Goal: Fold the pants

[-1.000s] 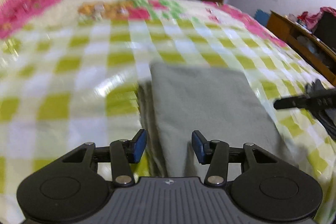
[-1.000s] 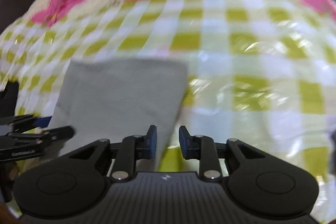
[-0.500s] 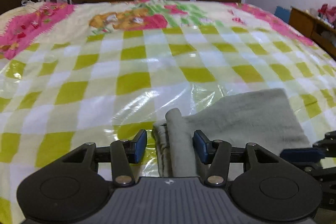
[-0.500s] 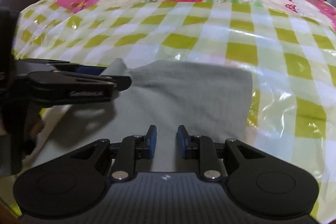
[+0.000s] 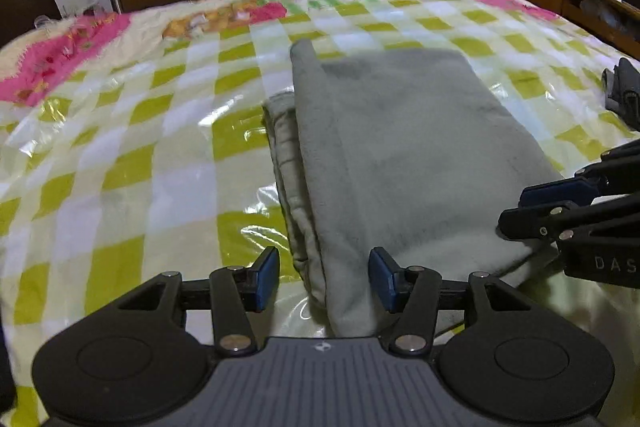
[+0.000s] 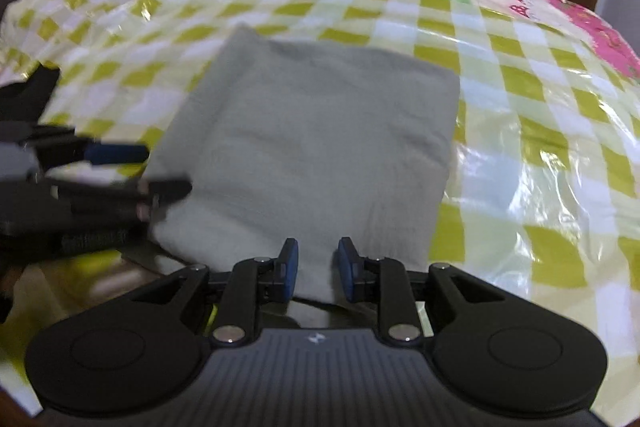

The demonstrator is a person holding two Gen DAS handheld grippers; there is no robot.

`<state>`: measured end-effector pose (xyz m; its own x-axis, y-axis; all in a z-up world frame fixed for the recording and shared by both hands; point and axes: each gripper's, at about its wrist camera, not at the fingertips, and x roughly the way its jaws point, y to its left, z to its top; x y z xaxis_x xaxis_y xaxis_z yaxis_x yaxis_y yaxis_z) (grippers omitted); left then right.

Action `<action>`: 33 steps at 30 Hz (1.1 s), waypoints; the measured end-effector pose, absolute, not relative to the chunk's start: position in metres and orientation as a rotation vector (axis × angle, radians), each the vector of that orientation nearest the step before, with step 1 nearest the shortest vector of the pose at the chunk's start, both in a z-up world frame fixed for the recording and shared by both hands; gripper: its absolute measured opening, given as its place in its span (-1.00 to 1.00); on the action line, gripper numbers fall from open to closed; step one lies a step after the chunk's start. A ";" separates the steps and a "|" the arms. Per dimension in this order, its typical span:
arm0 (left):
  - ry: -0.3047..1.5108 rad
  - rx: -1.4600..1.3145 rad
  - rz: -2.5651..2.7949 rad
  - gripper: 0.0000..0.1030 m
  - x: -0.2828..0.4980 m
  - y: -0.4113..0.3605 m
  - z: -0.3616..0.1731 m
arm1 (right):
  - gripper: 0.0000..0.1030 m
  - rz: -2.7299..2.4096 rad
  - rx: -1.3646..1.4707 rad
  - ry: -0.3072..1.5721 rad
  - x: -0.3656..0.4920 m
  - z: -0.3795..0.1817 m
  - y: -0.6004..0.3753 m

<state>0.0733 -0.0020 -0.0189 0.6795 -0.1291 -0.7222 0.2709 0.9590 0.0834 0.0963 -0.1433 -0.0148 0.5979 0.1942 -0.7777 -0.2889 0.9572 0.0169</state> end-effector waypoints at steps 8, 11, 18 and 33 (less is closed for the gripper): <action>0.787 0.138 -0.224 0.21 0.063 0.006 -0.010 | -0.56 0.257 -0.124 0.857 0.076 0.006 -0.143; 0.834 0.107 -0.221 0.22 0.063 0.011 -0.017 | -0.55 0.244 -0.142 0.867 0.070 0.005 -0.141; 0.787 0.071 -0.232 0.22 0.046 0.015 -0.003 | -0.55 0.230 -0.142 0.850 0.056 0.011 -0.140; 0.795 0.073 -0.259 0.22 0.028 0.003 -0.005 | -0.54 0.215 -0.103 0.878 0.037 0.004 -0.148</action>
<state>0.0284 0.0034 -0.0046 0.6701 -0.2025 -0.7141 0.2575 0.9657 -0.0323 0.0372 -0.1479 0.0039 0.6185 0.1439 -0.7725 -0.2287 0.9735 -0.0018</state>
